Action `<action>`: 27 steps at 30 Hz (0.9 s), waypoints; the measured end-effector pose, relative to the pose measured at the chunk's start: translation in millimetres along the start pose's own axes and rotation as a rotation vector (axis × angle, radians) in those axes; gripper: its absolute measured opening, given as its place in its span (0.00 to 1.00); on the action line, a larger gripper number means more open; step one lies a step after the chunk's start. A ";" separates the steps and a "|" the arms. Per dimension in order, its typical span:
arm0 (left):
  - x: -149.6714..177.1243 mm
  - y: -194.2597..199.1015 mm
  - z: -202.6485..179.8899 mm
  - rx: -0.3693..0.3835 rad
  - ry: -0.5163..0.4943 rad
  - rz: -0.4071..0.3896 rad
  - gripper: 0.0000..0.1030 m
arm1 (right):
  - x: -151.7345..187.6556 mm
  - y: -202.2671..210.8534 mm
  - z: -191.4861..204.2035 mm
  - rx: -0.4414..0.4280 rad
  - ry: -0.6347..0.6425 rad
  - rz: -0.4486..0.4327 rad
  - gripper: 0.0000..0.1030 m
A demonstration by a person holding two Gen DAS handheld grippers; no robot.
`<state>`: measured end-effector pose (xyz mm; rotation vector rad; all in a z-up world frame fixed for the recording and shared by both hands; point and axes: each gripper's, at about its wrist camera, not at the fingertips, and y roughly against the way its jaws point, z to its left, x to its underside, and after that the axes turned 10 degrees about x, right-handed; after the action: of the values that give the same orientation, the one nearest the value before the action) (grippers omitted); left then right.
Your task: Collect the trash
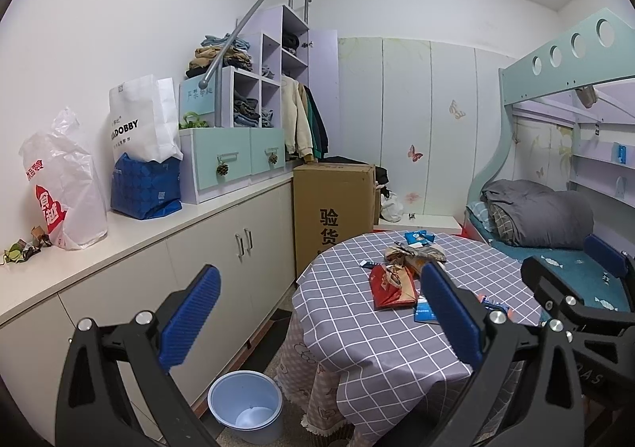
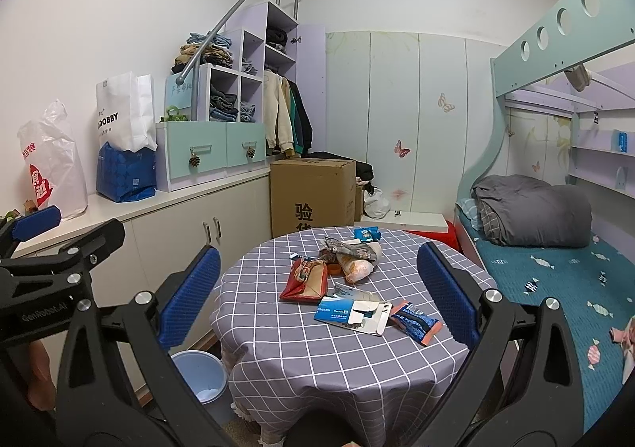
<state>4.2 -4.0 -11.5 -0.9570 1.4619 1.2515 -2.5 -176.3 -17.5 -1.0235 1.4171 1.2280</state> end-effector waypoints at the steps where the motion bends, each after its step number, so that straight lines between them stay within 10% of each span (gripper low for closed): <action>1: -0.1 0.3 -0.3 0.000 -0.001 0.001 0.96 | 0.0 0.0 0.2 0.001 0.000 0.001 0.94; 27: 2.3 0.4 -3.7 -0.001 -0.008 0.007 0.96 | 6.9 -0.1 -4.4 -0.002 -0.002 0.003 0.94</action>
<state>2.7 -7.6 -13.6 -0.9475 1.4591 1.2598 -4.2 -180.7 -24.2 -1.0221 1.4166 1.2320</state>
